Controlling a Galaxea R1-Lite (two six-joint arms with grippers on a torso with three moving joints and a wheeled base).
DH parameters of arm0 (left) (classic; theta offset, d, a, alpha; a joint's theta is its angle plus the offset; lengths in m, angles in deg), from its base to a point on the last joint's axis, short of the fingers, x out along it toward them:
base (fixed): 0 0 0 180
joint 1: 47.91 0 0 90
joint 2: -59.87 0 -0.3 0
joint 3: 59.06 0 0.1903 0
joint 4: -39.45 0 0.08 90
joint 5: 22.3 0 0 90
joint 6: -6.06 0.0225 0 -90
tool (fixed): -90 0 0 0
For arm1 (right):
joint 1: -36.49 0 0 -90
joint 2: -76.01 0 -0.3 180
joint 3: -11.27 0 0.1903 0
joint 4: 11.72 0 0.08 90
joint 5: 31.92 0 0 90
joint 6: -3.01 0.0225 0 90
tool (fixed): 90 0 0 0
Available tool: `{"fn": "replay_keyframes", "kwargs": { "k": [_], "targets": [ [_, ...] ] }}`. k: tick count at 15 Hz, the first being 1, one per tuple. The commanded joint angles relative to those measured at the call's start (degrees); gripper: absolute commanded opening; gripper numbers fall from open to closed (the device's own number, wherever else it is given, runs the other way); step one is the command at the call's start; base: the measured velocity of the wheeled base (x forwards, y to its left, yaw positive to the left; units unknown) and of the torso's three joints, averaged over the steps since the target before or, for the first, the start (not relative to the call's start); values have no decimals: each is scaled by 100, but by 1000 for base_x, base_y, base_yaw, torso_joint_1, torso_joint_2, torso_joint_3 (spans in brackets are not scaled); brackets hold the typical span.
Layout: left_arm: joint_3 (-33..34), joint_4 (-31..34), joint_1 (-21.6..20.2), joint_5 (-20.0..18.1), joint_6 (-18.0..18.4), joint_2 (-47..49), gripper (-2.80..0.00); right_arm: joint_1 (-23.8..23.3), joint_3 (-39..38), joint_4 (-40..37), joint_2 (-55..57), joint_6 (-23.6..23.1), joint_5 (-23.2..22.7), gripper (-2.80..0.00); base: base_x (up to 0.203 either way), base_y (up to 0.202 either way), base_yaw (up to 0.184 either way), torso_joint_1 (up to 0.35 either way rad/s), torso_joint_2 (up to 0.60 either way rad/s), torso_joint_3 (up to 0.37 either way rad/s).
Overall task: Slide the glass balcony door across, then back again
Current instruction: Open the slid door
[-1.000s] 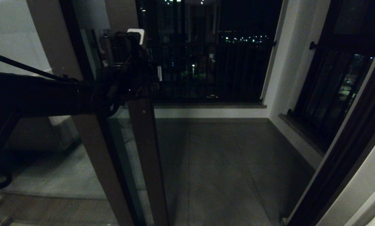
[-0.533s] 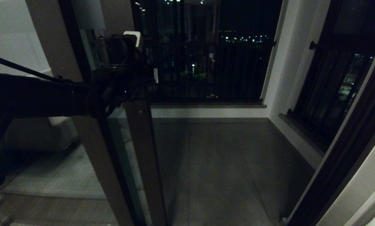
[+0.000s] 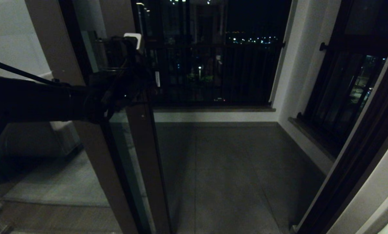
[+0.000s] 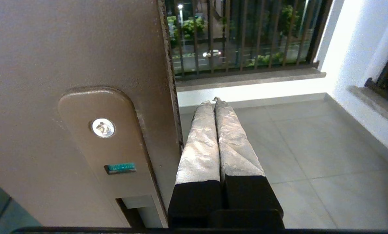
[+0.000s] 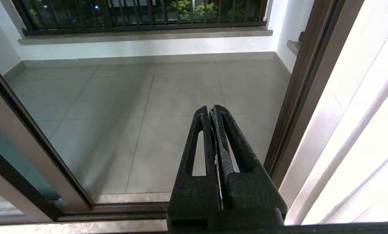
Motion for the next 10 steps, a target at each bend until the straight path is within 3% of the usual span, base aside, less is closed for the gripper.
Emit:
{"fn": "replay_keyframes", "kwargs": {
  "k": [1, 10],
  "targets": [
    [17, 3, -47, 39, 0, -18, -280, 1, 0, 0, 5, -2, -1, -280, 0, 0, 0, 0, 0, 0],
    [17, 3, -130, 30, 9, -40, -280, 1, 0, 0, 5, -2, -1, -280, 0, 0, 0, 0, 0, 0]
  ]
}}
